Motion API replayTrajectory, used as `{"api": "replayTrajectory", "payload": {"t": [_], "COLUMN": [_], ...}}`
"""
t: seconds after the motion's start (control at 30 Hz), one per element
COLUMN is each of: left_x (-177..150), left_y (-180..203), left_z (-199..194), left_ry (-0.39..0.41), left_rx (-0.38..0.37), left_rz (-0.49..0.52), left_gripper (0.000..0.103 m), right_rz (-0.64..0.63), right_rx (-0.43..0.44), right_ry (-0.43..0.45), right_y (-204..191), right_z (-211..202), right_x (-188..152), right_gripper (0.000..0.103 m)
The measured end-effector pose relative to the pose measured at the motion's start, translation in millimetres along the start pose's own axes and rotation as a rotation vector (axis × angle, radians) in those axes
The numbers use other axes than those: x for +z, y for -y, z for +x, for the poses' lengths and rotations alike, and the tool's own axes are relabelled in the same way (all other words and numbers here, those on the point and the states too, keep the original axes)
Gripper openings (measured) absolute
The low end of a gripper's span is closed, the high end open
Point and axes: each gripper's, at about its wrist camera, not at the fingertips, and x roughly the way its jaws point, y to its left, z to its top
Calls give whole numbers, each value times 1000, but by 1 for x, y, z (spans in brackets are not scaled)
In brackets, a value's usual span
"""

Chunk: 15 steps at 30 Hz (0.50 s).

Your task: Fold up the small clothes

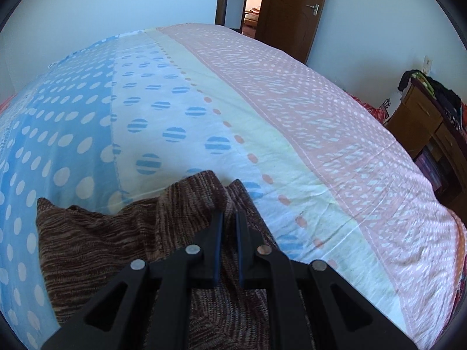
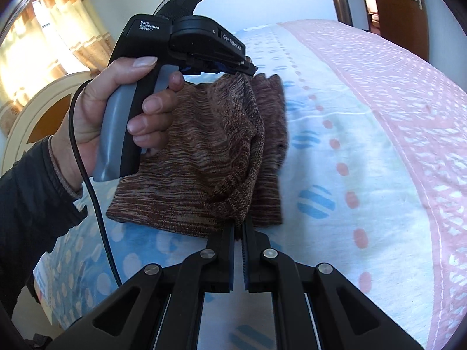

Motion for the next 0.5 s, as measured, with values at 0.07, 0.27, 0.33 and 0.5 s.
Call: {"api": "replayTrajectory", "payload": {"t": [0.07, 0.27, 0.33, 0.5], "left_x": [-1, -22, -43, -111], "left_y": [2, -6, -16, -58], "left_z": [1, -54, -79, -104], "left_ry": [1, 119, 184, 220], "left_rx": [4, 17, 50, 263], "left_rz": [3, 25, 44, 51], "left_gripper": [13, 70, 77, 79], "right_rz": [12, 71, 75, 21], "right_rx": [3, -3, -54, -107], "right_ry": [-4, 19, 77, 174], "right_y": [3, 21, 26, 16], "right_z": [1, -9, -24, -40], "right_x": [-1, -8, -8, 20], "right_gripper": [3, 13, 32, 39]}}
